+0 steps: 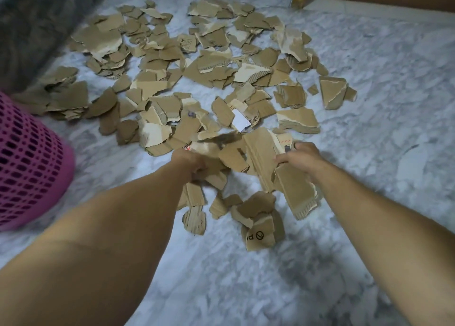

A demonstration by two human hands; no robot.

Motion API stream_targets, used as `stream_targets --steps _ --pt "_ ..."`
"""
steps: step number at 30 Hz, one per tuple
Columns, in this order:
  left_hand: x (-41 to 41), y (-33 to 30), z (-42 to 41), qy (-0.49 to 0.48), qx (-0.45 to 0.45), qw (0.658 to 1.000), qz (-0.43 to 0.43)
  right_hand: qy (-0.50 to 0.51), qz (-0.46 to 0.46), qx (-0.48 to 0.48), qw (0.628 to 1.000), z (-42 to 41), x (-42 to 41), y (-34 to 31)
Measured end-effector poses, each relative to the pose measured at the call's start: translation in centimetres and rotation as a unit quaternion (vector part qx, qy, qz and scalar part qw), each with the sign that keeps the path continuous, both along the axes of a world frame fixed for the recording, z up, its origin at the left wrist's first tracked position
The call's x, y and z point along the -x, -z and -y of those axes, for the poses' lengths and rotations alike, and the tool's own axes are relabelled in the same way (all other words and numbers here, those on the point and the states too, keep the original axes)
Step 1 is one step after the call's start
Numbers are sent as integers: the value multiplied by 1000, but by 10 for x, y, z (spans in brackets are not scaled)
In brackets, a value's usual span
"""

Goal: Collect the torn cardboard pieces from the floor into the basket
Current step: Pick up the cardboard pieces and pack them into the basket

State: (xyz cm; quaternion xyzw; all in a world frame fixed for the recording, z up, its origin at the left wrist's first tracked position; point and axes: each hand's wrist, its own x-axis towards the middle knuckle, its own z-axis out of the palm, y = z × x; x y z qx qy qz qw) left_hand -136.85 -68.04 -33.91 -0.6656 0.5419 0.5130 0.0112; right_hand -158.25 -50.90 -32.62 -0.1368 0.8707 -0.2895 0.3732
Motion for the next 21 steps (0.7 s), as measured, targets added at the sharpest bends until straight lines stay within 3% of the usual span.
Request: stream_targets --steps 6,11,16,19,21 --pt "-24 -21 5 35 -37 998 -25 4 -11 48 999 14 -9 -24" --pt "-45 -14 -7 162 -29 986 36 -141 9 22 990 14 -33 -35" --pt "-53 -4 -35 222 16 960 169 -349 -69 -110 928 4 -61 -25" --pt "-46 -2 -53 264 88 925 257 -399 -134 -155 894 -2 -67 -17" --pt "-44 7 -61 258 109 914 293 -398 -143 -153 893 -6 -67 -10"
